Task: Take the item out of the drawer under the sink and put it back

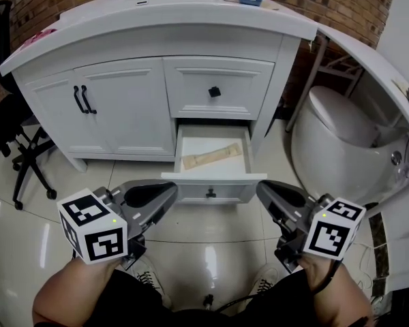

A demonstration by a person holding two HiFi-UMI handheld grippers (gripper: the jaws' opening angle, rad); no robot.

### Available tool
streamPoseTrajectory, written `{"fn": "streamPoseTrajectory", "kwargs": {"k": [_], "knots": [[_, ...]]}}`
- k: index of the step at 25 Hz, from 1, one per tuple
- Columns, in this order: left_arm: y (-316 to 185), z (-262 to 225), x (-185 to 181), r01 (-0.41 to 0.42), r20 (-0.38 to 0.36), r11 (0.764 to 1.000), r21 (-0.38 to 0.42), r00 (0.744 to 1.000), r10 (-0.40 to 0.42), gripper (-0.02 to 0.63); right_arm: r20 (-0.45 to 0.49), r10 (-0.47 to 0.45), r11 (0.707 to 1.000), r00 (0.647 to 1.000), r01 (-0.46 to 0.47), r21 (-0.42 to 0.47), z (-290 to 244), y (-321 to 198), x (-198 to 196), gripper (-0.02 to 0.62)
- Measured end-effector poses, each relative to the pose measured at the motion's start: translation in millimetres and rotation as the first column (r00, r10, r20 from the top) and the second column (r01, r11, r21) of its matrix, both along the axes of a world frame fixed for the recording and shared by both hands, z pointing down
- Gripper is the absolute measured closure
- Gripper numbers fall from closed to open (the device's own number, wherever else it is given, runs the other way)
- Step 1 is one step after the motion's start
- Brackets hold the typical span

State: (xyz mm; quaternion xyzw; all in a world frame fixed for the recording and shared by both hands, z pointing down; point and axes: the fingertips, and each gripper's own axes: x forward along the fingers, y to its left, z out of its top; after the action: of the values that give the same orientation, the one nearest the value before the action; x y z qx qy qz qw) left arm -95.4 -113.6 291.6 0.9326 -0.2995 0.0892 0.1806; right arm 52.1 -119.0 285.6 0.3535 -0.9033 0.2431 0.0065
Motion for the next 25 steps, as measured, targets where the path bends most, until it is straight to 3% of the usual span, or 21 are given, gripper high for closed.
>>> {"fn": "streamPoseTrajectory", "kwargs": {"k": [9,25], "knots": [[23,-13,-11,0.027,0.008,0.999,0.044,1.0,-0.028,0.6,-0.029,0.017,1.0,0.999,-0.016,0.024,-4,27,-3,0.591],[36,-17,-8,0.023,0.01,0.999,0.048,1.0,-0.023,0.6,-0.05,0.024,0.999,0.998,-0.023,0.028,-5,49,-4,0.591]]}}
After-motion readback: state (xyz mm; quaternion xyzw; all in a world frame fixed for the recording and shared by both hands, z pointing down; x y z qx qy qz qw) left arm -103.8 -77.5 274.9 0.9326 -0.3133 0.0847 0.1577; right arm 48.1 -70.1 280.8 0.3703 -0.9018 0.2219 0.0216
